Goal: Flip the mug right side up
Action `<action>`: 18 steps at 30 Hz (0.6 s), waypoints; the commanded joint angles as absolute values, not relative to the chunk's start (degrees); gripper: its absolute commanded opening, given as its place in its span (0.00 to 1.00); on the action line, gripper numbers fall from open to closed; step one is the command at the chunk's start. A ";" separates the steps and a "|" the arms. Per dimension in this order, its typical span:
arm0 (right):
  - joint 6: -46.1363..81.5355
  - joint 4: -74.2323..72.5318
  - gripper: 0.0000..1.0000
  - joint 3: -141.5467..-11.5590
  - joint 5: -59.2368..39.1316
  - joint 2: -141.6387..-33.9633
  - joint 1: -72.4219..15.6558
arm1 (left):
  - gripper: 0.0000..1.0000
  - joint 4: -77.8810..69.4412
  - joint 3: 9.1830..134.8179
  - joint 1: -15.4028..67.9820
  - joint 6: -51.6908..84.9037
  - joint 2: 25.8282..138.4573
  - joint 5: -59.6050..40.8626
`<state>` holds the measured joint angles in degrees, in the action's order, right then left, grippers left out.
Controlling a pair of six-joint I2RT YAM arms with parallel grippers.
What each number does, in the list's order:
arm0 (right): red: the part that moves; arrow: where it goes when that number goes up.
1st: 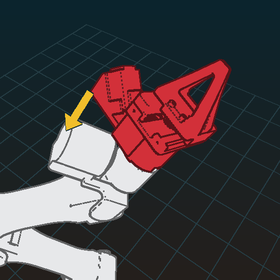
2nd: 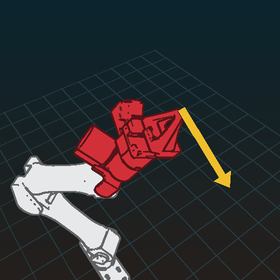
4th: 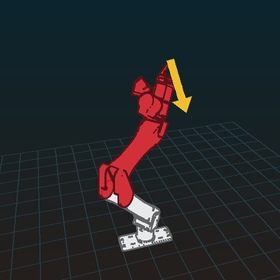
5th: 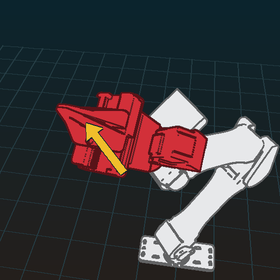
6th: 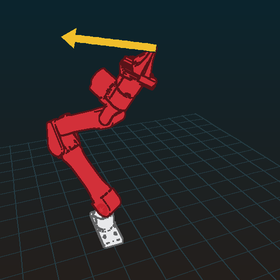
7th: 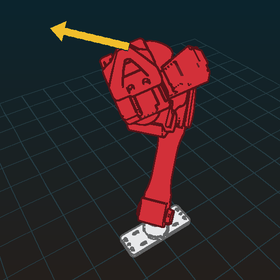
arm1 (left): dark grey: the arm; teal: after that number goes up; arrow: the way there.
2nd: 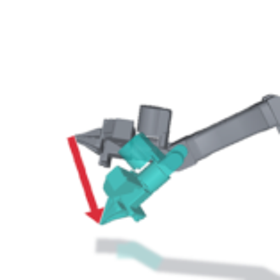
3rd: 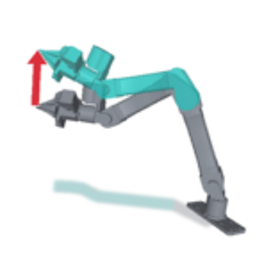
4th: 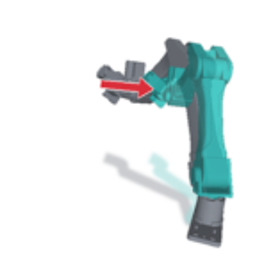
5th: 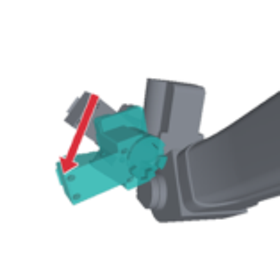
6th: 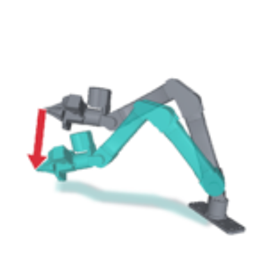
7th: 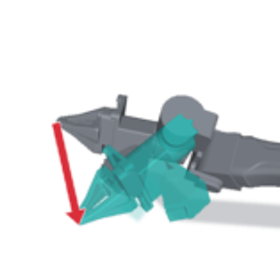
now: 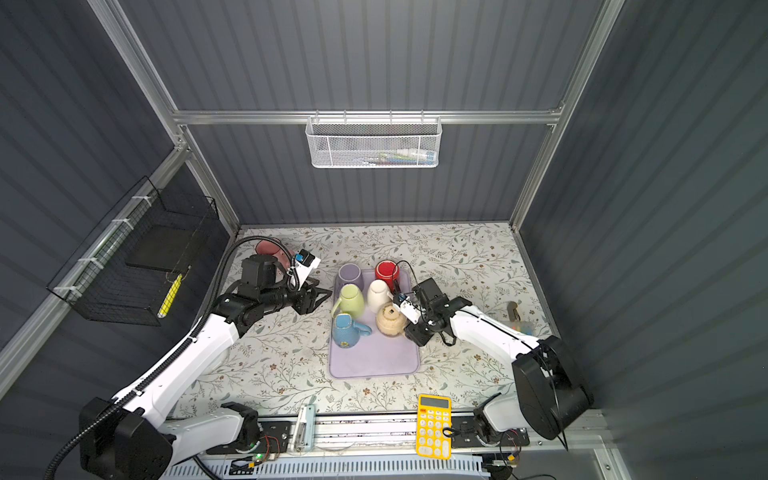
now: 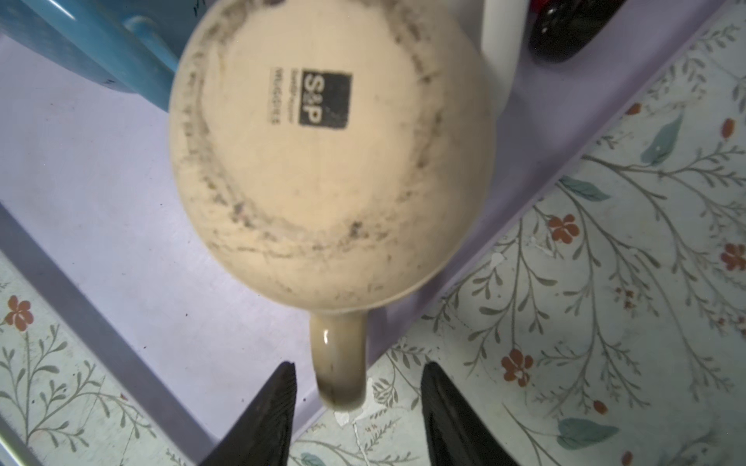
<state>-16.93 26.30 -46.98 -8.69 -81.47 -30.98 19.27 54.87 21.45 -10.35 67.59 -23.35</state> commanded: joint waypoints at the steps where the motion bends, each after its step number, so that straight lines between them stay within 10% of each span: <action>1: -17.07 24.32 0.50 -46.15 -7.42 -82.95 -31.91 | 0.60 19.95 54.56 21.88 -11.38 66.51 -23.09; 18: -16.61 24.03 0.21 -46.67 -7.45 -85.17 -32.52 | 0.59 20.04 54.57 21.88 -11.43 66.81 -23.01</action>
